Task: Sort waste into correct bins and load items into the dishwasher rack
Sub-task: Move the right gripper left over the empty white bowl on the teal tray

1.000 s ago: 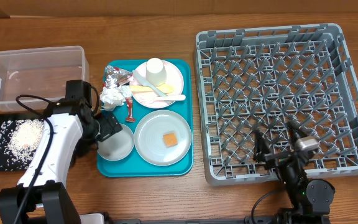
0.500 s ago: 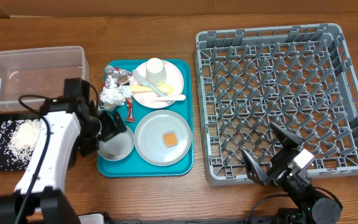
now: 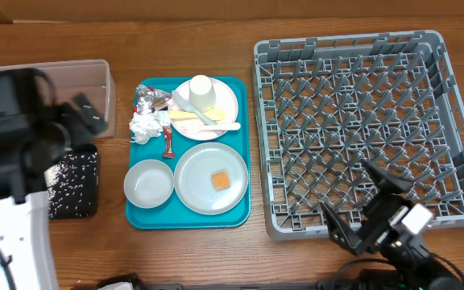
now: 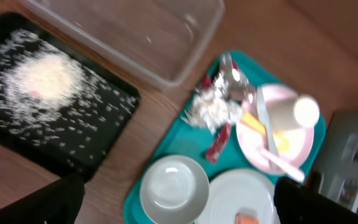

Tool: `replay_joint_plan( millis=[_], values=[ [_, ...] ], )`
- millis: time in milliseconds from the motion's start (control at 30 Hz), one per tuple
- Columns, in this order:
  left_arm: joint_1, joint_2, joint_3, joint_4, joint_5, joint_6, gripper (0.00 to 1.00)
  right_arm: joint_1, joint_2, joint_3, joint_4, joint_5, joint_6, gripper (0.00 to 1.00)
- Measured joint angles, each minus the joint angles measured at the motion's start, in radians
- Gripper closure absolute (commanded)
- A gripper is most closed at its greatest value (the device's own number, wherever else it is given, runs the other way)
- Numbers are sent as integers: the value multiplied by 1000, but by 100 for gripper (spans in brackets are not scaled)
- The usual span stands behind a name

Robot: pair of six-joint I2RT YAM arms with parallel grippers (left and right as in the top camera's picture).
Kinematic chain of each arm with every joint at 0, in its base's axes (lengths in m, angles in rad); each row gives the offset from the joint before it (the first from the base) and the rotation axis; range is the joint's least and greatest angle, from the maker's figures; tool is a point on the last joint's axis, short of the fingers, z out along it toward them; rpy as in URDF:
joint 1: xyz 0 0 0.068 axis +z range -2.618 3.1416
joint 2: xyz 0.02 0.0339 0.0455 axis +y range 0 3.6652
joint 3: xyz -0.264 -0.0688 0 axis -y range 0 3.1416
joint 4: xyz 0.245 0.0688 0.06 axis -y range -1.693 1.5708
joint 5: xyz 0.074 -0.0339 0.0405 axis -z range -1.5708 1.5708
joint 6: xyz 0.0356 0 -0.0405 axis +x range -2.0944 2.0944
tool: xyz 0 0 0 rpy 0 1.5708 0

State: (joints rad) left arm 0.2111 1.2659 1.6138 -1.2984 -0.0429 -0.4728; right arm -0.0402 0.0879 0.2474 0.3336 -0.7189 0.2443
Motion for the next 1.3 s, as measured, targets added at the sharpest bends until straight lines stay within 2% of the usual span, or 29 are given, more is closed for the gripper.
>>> replay_joint_plan(
  millis=[233,467,533,700,800,900,1000,1067,1100,1200,1300],
  values=[
    [188,0,44,-8,-19,-8,0,1,323,286,2,-158,14,0],
    [210,2,44,-11,-17,-19,0,111,731,586,5,-362,43,0],
    [210,2,44,-12,-17,-19,0,147,822,626,15,-399,47,0],
    [210,2,44,-32,-17,-19,0,200,1043,632,224,-436,169,0],
    [210,2,44,-33,-17,-19,0,265,1133,638,231,-427,235,1],
    [210,2,44,-33,-17,-19,0,368,1181,660,106,-355,227,0],
    [210,2,44,-34,-17,-19,0,496,1193,719,-159,-199,145,0],
    [210,2,44,-34,-17,-19,0,593,1197,785,-350,-16,81,0],
    [210,2,44,-34,-17,-19,0,671,1198,845,-466,157,43,0],
    [210,2,44,-34,-17,-19,0,763,1199,921,-554,384,6,0],
    [210,2,44,-34,-17,-19,0,823,1199,982,-571,566,6,0]
  ],
)
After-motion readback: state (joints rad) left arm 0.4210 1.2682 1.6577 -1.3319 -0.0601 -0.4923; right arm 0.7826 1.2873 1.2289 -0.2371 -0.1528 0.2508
